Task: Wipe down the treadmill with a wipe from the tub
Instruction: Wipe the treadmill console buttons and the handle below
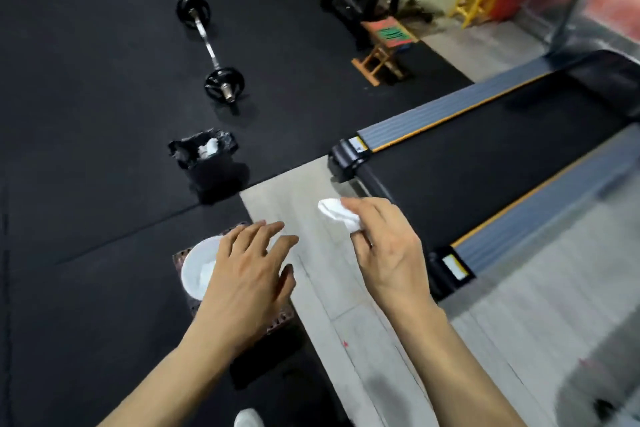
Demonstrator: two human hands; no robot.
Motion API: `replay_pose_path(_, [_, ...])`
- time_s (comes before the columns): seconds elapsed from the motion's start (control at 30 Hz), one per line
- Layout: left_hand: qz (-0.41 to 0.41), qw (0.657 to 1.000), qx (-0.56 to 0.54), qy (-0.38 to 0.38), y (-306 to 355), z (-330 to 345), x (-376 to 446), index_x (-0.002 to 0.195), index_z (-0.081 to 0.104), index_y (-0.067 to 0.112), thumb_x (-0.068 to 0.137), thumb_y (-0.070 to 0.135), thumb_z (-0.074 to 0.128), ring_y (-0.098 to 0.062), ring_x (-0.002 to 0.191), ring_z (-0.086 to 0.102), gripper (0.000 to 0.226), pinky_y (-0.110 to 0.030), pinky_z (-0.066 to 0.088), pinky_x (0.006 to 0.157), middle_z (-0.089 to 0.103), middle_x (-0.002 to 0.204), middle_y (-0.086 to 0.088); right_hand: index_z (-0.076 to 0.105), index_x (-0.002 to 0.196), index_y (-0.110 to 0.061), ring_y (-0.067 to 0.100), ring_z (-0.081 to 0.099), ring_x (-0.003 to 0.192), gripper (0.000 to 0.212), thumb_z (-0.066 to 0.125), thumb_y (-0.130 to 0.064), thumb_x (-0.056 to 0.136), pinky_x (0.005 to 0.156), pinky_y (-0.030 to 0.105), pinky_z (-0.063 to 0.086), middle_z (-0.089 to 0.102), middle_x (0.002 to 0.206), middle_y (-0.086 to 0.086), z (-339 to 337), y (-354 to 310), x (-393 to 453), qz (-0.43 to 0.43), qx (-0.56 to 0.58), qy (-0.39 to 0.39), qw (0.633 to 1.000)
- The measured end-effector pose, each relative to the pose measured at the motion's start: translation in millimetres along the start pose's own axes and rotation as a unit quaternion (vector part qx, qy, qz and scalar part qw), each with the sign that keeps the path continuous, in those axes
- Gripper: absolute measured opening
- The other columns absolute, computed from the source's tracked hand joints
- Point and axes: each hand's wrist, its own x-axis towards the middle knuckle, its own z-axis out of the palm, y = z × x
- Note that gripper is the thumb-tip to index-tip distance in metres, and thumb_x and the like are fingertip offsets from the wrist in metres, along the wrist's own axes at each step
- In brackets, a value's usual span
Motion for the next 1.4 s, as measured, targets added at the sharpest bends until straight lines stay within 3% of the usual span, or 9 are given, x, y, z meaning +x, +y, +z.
replay_pose_path(0.2, [0.077,0.996,-0.040,0.022,114.4,-65.9,5.0,0.126,0.063,0.024,0.093,0.037,0.044,-0.029,0.132,0.051,0.039,-0.045,0.033,0.109,0.060,0.134,0.000,0.068,0.115,-0.018,0.023,0.061,0.099,0.042,0.058,0.005,0.082,0.075,0.042,0.053,0.063,0.112,-0.003,-142.7,4.4,-26.7,0.063,-0.028,0.062,0.996])
replay_pose_path(0.5, [0.196,0.975,-0.075,0.076,312.8,-88.0,11.2,0.123,0.063,0.028,0.093,0.037,0.045,-0.023,0.127,0.053,0.037,-0.043,0.035,0.109,0.060,0.130,0.007,0.066,0.109,-0.020,0.019,0.059,0.098,0.036,0.055,0.003,0.083,0.082,0.031,0.048,0.061,0.107,-0.005,-339.4,73.8,-105.4,0.148,-0.041,0.173,0.973])
replay_pose_path(0.67, [0.251,0.958,-0.097,0.103,410.2,-86.2,22.6,0.120,0.066,0.026,0.091,0.033,0.049,-0.022,0.124,0.056,0.034,-0.044,0.034,0.112,0.062,0.124,0.008,0.066,0.107,-0.026,0.009,0.057,0.090,0.033,0.060,0.002,0.090,0.074,0.006,0.037,0.057,0.103,-0.013,-431.5,116.3,-143.0,0.192,-0.055,0.207,0.958])
replay_pose_path(0.93, [0.310,0.942,-0.093,0.088,534.7,-89.6,68.1,0.123,0.062,0.031,0.092,0.037,0.041,-0.020,0.131,0.051,0.038,-0.041,0.027,0.115,0.060,0.128,0.010,0.065,0.104,-0.029,0.008,0.054,0.084,0.030,0.062,-0.002,0.091,0.066,0.013,0.037,0.057,0.100,-0.012,-525.6,181.7,-155.5,0.235,-0.092,0.236,0.938])
replay_pose_path(1.03, [0.322,0.938,-0.102,0.078,574.1,-85.0,97.5,0.127,0.061,0.029,0.096,0.034,0.048,-0.021,0.137,0.045,0.033,-0.039,0.029,0.116,0.055,0.138,0.006,0.064,0.107,-0.028,0.010,0.054,0.086,0.028,0.062,-0.004,0.093,0.066,0.013,0.036,0.058,0.100,-0.013,-550.8,214.0,-147.8,0.248,-0.105,0.241,0.932])
replay_pose_path(1.13, [0.333,0.934,-0.109,0.070,612.5,-76.5,137.5,0.133,0.058,0.028,0.098,0.031,0.057,-0.021,0.142,0.040,0.036,-0.040,0.031,0.115,0.049,0.146,0.005,0.062,0.107,-0.029,0.012,0.055,0.086,0.028,0.060,-0.005,0.093,0.066,0.026,0.042,0.060,0.098,-0.014,-577.7,253.2,-129.9,0.255,-0.126,0.238,0.929])
replay_pose_path(1.23, [0.347,0.928,-0.107,0.088,648.2,-69.5,187.9,0.133,0.058,0.028,0.095,0.032,0.060,-0.022,0.137,0.045,0.038,-0.042,0.037,0.113,0.052,0.143,0.004,0.063,0.107,-0.028,0.013,0.056,0.087,0.024,0.063,-0.008,0.093,0.071,0.038,0.050,0.060,0.098,-0.011,-605.4,298.3,-100.1,0.251,-0.152,0.238,0.926])
replay_pose_path(1.4, [0.357,0.921,-0.103,0.119,709.1,-65.1,287.8,0.127,0.062,0.028,0.091,0.031,0.063,-0.021,0.127,0.053,0.036,-0.042,0.043,0.105,0.059,0.132,0.002,0.062,0.105,-0.031,0.013,0.057,0.086,0.025,0.063,-0.009,0.093,0.071,0.037,0.050,0.058,0.097,-0.012,-651.9,376.6,-40.0,0.255,-0.168,0.243,0.921])
